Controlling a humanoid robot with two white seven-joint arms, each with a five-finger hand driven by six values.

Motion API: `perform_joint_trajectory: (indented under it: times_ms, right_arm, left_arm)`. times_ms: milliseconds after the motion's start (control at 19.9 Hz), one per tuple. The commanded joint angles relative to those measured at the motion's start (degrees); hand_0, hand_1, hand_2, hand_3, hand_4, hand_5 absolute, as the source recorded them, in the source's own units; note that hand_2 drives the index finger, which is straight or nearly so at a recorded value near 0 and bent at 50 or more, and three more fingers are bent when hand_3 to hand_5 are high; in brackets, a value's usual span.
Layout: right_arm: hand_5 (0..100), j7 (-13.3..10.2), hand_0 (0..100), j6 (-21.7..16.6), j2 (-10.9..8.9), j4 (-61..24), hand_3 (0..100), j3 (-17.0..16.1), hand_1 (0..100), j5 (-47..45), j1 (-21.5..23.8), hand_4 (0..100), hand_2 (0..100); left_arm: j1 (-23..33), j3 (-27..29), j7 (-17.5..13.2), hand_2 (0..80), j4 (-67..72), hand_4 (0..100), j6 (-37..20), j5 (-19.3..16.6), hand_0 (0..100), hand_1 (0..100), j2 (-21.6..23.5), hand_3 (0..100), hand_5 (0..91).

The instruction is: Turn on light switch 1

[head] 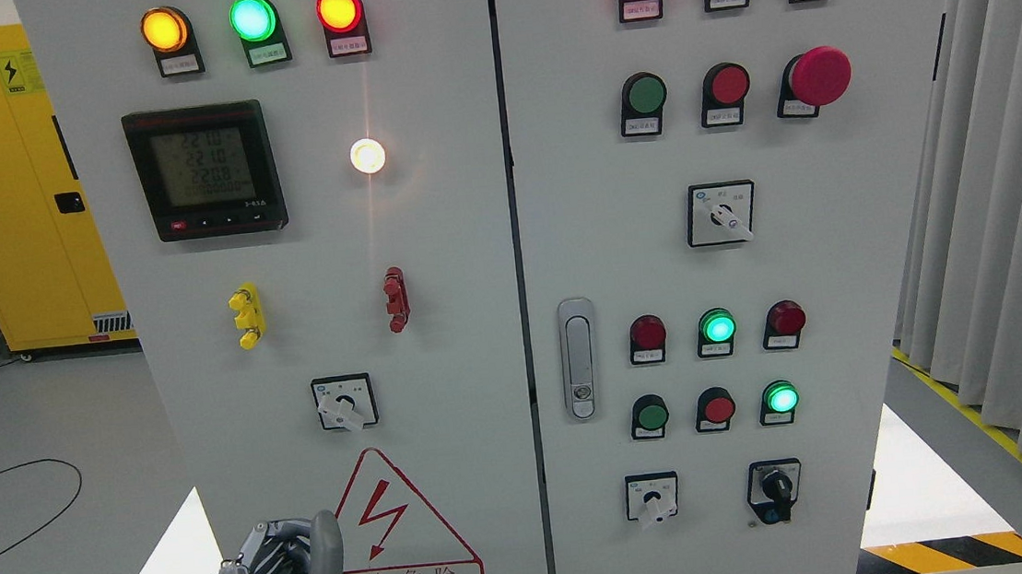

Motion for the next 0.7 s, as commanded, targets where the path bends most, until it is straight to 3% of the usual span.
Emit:
perform_joint_trajectory:
  times_ms: [0,150,351,602,652]
  right_arm:
    - [0,0.0,0,0.02,0.0,0.0,0,0.0,50,0.02,0.0,0,4]
    - [0,0.0,0,0.02,0.0,0.0,0,0.0,50,0.02,0.0,0,4]
    - [0,0.0,0,0.02,0.0,0.0,0,0.0,50,0.02,0.0,0,4]
    - [0,0.0,0,0.02,0.0,0.0,0,0.0,50,0.02,0.0,0,4]
    - [0,0.0,0,0.02,0.0,0.0,0,0.0,50,-0.07,0.0,0,4]
  left_arm:
    - [11.56,11.51,-3.55,66.8,1.51,90,-3.87,8.5,25,37,2.98,97,80.6]
    - [14.46,16.35,-7.24,66.5,6.6,90,-9.57,12.29,26,35,4.12,98,81.0]
    - [16.58,19.79,-12.69,65.1,15.73,94,-14.95,12.56,25,34,5.0,100,85.3]
    - [18.07,20.58,-15.68,58.7,31.63,95,-19.95,13.52,25,32,5.62,100,84.0]
    - [18.34,20.58,-17.17,52.7,35.06,92,-22.23,14.05,25,31,6.05,95,78.4]
